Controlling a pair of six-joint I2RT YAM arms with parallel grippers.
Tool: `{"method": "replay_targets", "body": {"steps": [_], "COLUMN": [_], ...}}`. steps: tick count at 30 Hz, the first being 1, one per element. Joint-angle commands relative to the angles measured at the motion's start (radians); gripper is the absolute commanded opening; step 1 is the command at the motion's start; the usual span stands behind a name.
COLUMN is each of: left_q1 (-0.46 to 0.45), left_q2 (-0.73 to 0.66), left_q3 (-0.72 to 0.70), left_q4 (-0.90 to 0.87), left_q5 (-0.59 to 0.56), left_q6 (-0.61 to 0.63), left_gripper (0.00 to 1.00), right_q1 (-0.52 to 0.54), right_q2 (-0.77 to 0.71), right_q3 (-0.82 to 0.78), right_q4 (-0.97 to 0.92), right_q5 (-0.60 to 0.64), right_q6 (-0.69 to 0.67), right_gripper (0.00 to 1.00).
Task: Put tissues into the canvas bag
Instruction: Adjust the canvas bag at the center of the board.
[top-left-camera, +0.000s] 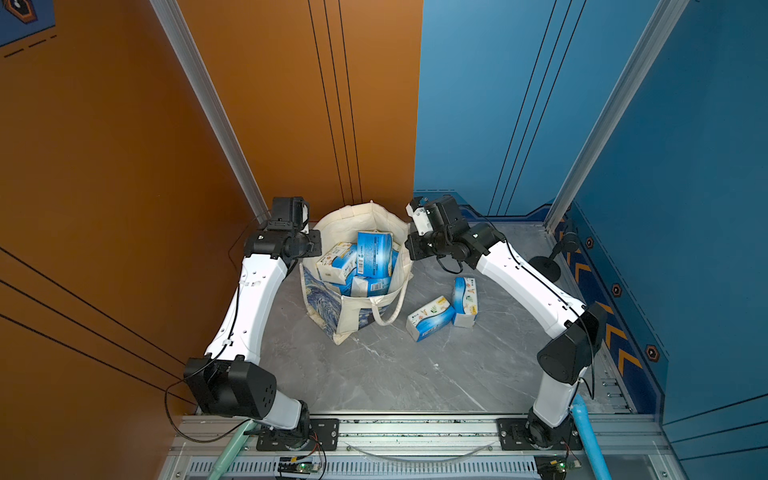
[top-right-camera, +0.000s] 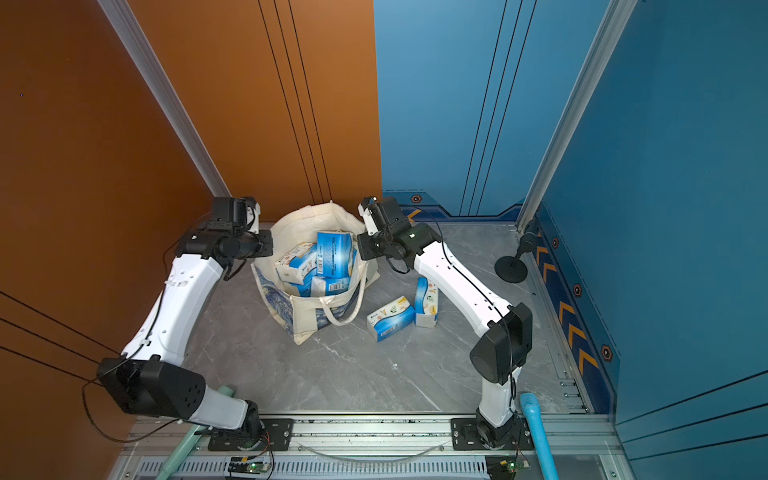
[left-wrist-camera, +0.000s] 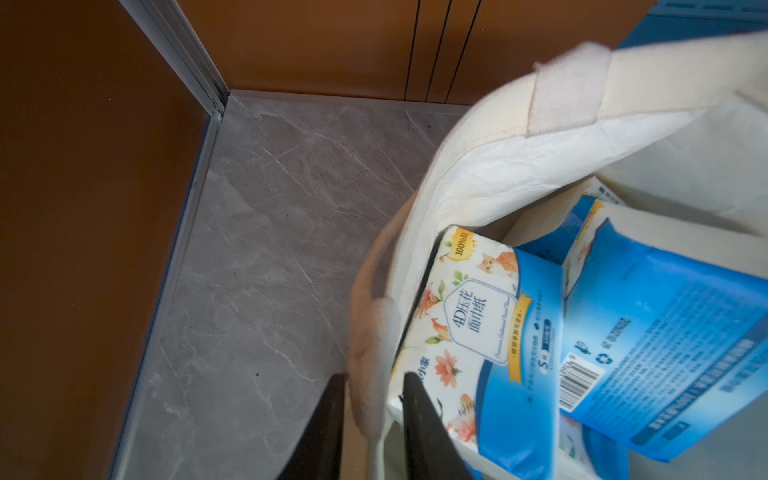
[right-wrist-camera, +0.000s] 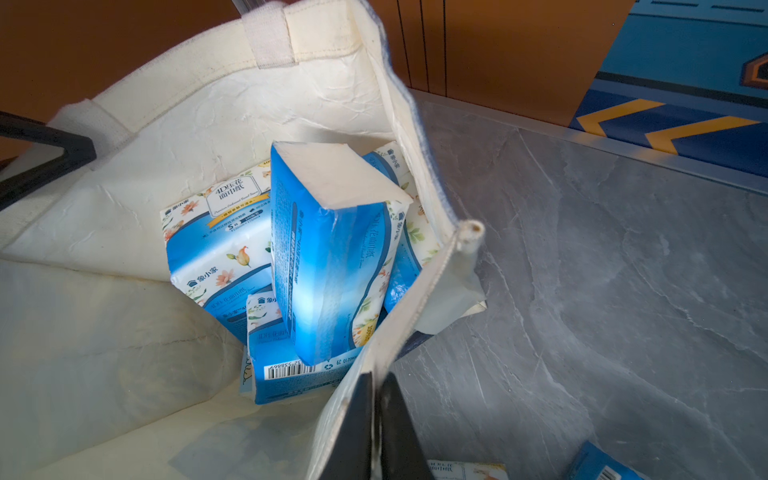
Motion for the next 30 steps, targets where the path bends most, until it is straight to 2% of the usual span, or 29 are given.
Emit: {"method": "replay_targets", "body": {"steps": [1,4,13,17,19,26,30], "left_q1": [0.010,0.015,0.016,0.016,0.016,0.006,-0.029], "left_q2": [-0.032,-0.041,-0.088,-0.110,-0.117,-0.139,-0.177], "left_q3": [0.010,0.009,0.011,0.011,0.012,0.008,0.014], "left_q4": [0.007,0.005,0.004,0.005,0.003,0.004,0.004], "left_q5": [-0.010,-0.023,-0.065,-0.078,-0.077,-0.080,-0.108], "left_q6": [-0.006,-0.012,-0.013,-0.013,-0.013,-0.010,-0.008], "left_gripper": [0.35,0.39,0.54,0.57,0.62,0.62,0.61], "right_q1": [0.004,0.004,0.006,0.005,0.005,0.000,-0.020], "right_q2": [-0.036,-0.034,-0.058,-0.076,-0.083,-0.113,-0.203], "right_q3": [-0.014,-0.016,-0.021,-0.032,-0.037,-0.055,-0.122], "right_q4": [0.025,0.024,0.026,0.036,0.042,0.044,0.060], "right_q5": [-0.027,-0.031,-0.023,-0.014,-0.008,0.024,0.099], "right_q6": [-0.020,-0.018,-0.021,-0.021,-0.021,-0.020,-0.026], "right_gripper": [0.12,0.16,0.49,0.54,0.56,0.65,0.66]}}
